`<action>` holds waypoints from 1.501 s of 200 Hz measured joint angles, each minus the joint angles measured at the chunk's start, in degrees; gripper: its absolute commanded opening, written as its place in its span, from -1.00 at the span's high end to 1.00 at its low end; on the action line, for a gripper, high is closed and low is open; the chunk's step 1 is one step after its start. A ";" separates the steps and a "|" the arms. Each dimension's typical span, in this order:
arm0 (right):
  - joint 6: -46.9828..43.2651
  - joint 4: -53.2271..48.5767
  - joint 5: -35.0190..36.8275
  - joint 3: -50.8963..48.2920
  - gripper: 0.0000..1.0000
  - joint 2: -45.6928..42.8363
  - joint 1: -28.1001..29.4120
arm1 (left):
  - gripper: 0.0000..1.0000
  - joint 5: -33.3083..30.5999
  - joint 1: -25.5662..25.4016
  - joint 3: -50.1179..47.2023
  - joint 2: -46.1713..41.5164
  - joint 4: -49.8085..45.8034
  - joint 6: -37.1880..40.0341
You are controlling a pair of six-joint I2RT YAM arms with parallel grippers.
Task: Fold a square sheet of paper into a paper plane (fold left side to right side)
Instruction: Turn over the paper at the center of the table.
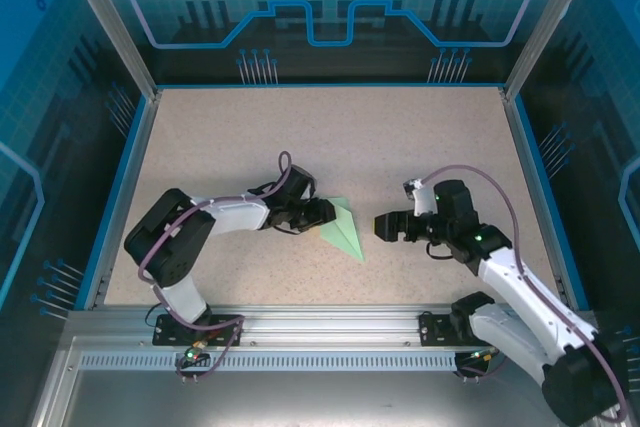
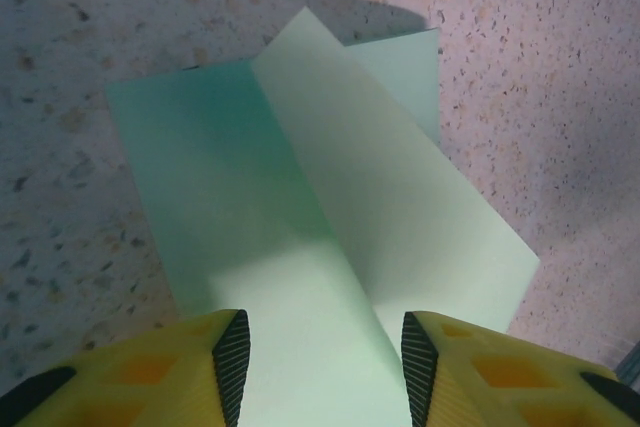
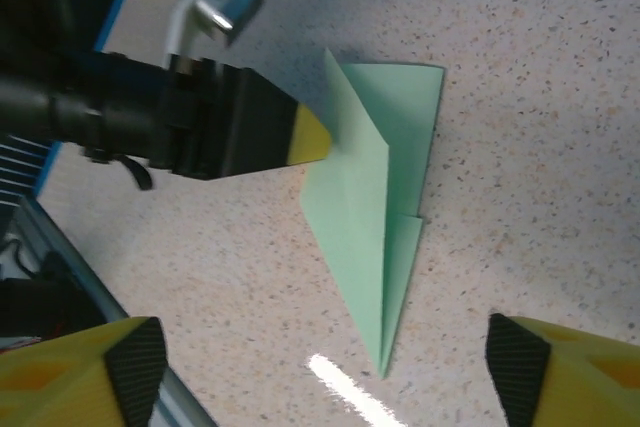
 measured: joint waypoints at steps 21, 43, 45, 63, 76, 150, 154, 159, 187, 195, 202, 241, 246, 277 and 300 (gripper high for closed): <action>1.90 0.52 -1.73 -1.88 -0.98 -5.22 -0.50 | 0.11 0.22 -0.42 2.38 2.99 0.72 0.09; 3.37 1.29 -4.28 -3.52 -0.98 -8.13 -0.85 | 0.19 0.85 -0.46 4.15 5.25 1.95 0.20; 3.50 1.33 -4.48 -3.65 -0.98 -8.24 -0.87 | 0.21 0.87 -0.46 4.24 5.38 2.01 0.20; 4.15 1.62 -6.86 -4.26 -0.98 -8.28 -1.01 | 0.43 1.70 -0.44 5.14 6.64 3.02 0.17; 4.66 2.25 -8.61 -4.79 -0.98 -7.87 -1.38 | 0.61 2.40 -0.46 5.62 7.37 4.24 0.04; 9.88 13.81 -21.09 -10.49 -0.98 -1.57 -11.67 | 0.94 5.46 -0.50 3.37 1.05 11.65 0.57; 9.94 14.49 -22.21 -10.47 -0.98 -0.74 -12.31 | 0.94 5.53 -0.50 3.08 -0.13 11.91 0.59; 10.12 15.41 -23.74 -10.47 -0.98 0.48 -13.18 | 0.95 5.62 -0.50 2.75 -1.57 12.28 0.61; 10.97 19.08 -30.16 -9.75 -0.98 5.66 -16.00 | 0.96 6.12 -0.50 1.31 -10.21 15.69 0.61; 11.54 20.83 -31.47 -9.60 -0.98 6.49 -16.24 | 0.95 6.38 -0.50 0.81 -12.72 16.90 0.59; 12.41 22.80 -32.59 -9.57 -0.98 7.06 -16.26 | 0.95 6.51 -0.50 0.48 -14.32 17.73 0.55; 16.81 32.09 -36.33 -9.38 -0.98 8.15 -14.27 | 0.95 8.07 -0.50 -0.66 -20.00 21.40 -0.02; 17.46 33.18 -36.50 -9.31 -0.98 8.17 -13.57 | 0.95 8.46 -0.50 -0.72 -20.24 21.81 -0.04; 20.87 38.03 -37.00 -7.45 -0.97 10.36 -9.22 | 0.95 10.47 -0.55 -0.81 -20.41 23.63 -1.38; 23.52 40.98 -36.89 -5.66 -0.77 12.66 -6.60 | 0.93 11.69 -0.66 -0.81 -20.41 25.07 -2.54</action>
